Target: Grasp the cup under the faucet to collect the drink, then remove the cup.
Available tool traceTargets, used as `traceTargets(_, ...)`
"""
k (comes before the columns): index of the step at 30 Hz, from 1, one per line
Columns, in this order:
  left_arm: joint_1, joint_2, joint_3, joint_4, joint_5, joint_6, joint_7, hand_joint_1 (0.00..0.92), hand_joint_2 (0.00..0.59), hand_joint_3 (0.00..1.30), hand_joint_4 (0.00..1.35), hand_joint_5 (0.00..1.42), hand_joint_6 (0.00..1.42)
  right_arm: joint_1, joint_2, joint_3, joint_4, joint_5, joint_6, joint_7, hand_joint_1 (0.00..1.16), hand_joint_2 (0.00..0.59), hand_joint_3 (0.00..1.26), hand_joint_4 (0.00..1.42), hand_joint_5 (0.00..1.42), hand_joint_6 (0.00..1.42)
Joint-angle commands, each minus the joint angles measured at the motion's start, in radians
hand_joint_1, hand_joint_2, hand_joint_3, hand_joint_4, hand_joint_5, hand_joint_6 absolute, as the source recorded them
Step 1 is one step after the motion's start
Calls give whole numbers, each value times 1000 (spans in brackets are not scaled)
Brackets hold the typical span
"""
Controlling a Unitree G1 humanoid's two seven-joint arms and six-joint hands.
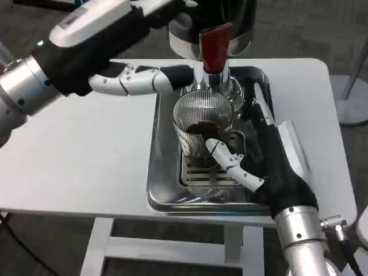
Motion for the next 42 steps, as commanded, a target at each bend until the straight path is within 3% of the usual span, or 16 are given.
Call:
traceTargets(1, -6, -4, 41, 30, -43, 11, -16, 0, 150, 0, 0, 0, 232, 2, 6, 3, 9, 7, -14, 3, 456, 307, 0, 0, 1, 193)
traceTargets(24, -17, -39, 143, -20, -204, 62, -129, 0, 144, 0, 0, 0, 279, 33, 1, 5, -14, 12, -26, 2, 444, 310, 0, 0, 3, 193)
traceTargets(28, 10, -44, 170, -76, -273, 71, -159, 0, 142, 69, 3, 86, 413, 36, 2, 3, -20, 12, -27, 2, 444, 310, 0, 0, 3, 193)
traceTargets(35, 124, -38, 253, -231, -397, 97, -173, 0, 152, 235, 228, 404, 764, 39, 5, 5, -24, 12, -26, 2, 444, 310, 0, 0, 3, 193)
traceTargets(42, 307, 22, 397, -439, -447, 207, -137, 0, 144, 334, 351, 518, 893, 58, 7, 7, -58, 9, -29, -1, 443, 310, 0, 0, 7, 193)
